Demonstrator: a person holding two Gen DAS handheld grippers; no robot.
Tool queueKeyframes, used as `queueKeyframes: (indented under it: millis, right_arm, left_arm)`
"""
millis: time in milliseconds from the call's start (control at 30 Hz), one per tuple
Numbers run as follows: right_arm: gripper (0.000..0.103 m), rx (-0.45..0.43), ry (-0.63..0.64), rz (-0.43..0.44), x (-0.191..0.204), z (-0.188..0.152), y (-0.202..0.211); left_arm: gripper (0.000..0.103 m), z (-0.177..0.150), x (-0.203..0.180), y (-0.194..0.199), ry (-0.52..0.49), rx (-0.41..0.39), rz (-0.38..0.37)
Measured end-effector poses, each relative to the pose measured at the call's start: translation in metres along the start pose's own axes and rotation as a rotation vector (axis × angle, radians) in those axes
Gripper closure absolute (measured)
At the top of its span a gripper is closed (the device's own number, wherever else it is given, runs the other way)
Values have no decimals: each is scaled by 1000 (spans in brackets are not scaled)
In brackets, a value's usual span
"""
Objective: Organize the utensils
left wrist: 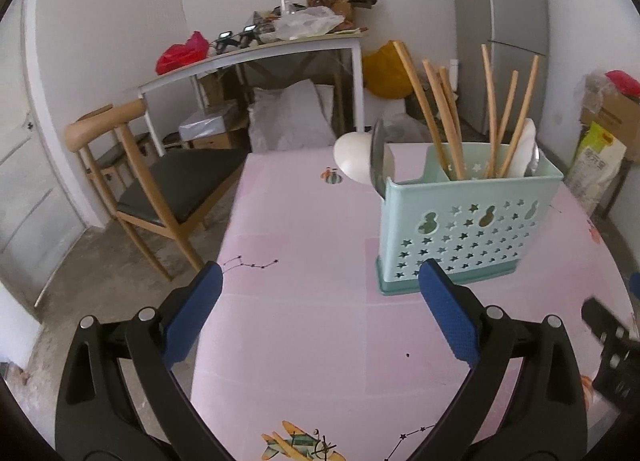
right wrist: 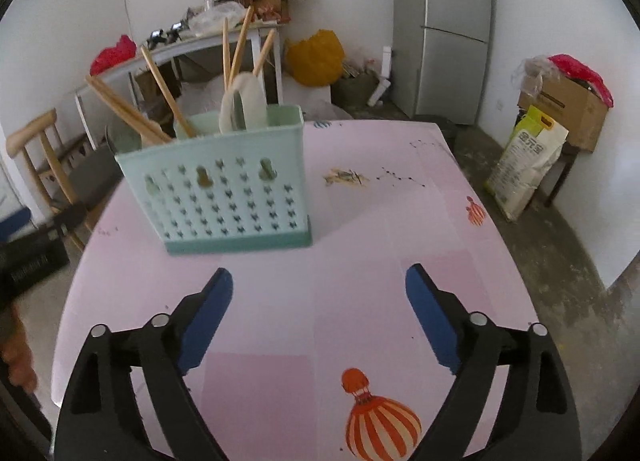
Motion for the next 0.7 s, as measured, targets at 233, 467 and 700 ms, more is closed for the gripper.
queueKeyframes:
  millis: [233,467,700]
  right_arm:
    - [10,-49,13,-50,-11,13,6]
    - [10,-66,0,-67,-19,22,9]
    - [10,-63,0,-66,-18,21,9]
  left_arm:
    - [8,2,13,10,60,-2,52]
    - [8,3,21,12,62,2,87]
    - [8,-1,21,7,50,28,86]
Point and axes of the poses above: each gripper's, at about its wrist camera, not at the fingertips, and y roughly against the way its jaws point, x to its left, z to its top, the point moved 9 cm from there along -y, roughly the way its jaws point, and after that the axes turned 2 degrees about -z, right-handed, at the moved point
